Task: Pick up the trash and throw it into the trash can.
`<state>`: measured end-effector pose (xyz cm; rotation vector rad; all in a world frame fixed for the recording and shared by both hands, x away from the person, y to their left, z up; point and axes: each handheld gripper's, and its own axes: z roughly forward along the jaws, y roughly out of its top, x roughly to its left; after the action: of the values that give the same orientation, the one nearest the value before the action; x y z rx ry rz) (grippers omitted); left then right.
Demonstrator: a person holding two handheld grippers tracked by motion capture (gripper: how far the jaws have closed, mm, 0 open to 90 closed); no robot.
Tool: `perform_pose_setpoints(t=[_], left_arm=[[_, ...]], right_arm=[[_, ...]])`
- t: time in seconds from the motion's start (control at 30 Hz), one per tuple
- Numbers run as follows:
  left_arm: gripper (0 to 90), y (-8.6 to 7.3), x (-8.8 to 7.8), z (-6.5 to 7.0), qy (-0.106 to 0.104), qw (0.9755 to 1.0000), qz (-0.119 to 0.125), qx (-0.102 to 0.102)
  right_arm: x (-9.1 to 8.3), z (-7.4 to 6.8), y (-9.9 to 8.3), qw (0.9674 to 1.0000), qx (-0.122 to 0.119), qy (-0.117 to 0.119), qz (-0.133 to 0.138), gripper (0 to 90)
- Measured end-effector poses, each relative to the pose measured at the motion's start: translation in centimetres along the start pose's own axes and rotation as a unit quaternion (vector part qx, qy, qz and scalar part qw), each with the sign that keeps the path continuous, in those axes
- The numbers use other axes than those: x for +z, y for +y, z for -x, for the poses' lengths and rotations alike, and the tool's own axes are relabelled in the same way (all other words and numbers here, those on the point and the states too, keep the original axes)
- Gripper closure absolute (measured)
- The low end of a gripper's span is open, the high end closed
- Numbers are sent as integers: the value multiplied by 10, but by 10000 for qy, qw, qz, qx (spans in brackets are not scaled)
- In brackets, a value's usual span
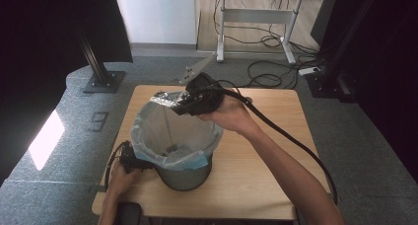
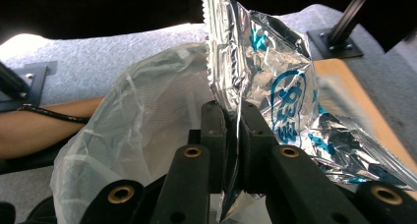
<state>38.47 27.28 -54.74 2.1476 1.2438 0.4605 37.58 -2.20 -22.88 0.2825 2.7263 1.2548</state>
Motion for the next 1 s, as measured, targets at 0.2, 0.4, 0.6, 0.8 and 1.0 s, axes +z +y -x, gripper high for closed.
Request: perform_pose_setpoints(t=[0.2, 0.4, 0.6, 0.8, 1.0], left_arm=[[0, 0, 0, 0, -3, 10000, 17, -15], [0, 0, 0, 0, -2, 10000, 2, 3], [0, 0, 0, 0, -3, 10000, 3, 1], [0, 0, 0, 0, -3, 10000, 1, 3], [0, 0, 0, 0, -3, 10000, 2, 2]], right_arm=[[19, -4, -3, 9998, -5, 164, -104, 825], [39, -6, -9, 9992, -10, 302, -260, 823], [50, -10, -16, 9985, -34, 354, -425, 819], [55, -10, -25, 9977, -18, 353, -572, 809], [54, -12, -30, 9959, -136, 128, -885, 517]])
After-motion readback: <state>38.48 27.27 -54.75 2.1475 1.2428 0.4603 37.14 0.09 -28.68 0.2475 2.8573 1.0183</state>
